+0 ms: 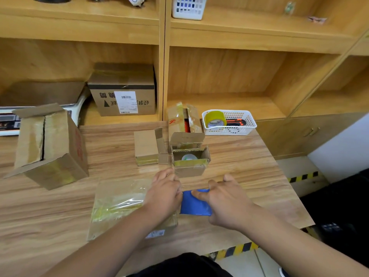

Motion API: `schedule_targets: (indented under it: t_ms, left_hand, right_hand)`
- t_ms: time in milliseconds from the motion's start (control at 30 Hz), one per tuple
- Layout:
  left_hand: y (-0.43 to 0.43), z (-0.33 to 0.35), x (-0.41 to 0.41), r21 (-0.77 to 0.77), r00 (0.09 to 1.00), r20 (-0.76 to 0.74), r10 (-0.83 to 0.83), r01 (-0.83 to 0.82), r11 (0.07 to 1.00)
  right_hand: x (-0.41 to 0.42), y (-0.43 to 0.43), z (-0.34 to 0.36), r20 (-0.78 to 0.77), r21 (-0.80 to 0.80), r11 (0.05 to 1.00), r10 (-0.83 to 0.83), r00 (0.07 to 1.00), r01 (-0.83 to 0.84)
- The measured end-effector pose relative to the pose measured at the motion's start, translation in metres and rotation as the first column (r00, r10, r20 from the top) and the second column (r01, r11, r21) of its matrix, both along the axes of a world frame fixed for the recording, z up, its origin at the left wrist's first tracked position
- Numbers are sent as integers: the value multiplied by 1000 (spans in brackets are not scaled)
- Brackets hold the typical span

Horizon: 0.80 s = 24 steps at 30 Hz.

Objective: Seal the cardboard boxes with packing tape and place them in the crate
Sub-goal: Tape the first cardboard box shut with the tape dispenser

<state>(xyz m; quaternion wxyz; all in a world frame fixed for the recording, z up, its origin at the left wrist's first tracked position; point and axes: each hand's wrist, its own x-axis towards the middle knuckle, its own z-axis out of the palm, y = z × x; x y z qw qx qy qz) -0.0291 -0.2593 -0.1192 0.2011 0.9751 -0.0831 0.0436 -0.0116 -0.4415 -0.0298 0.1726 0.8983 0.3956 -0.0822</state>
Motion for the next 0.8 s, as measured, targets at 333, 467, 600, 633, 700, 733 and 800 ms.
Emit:
schedule_targets:
  t_ms: [333,467,600,633,700,733,800]
  left_hand:
    - [-5,3,-2,-4,999,4,34,-34,999]
    - [-6,2,-6,-14,999,20,48,-48,999]
    - [-6,2,-6,-68,998,21,60,-58,996]
    - [-6,1,-6,-75,998,17,59,-58,996]
    - [-5,2,-5,-86,999,9,54,-53,995]
    - [-4,3,-5,-101,999,1,49,-49,994]
    - [-3,6,-5,-142,999,-22,36,-38,989]
  right_hand:
    - [-6,8,-2,16,19,998,-67,998,67]
    - [3,-2,-12,26,-53,994,-96,995,97]
    - [17,-33,-43,-12,-67,957,-283,959,281]
    - [19,-40,-52,-16,-59,941,-334,942,333]
    - [20,-52,-73,-12,-40,910,-414,910,413]
    - [20,-56,-83,-19,-45,896,-442,897,441]
    - [21,-62,-97,-53,-71,875,-482,875,478]
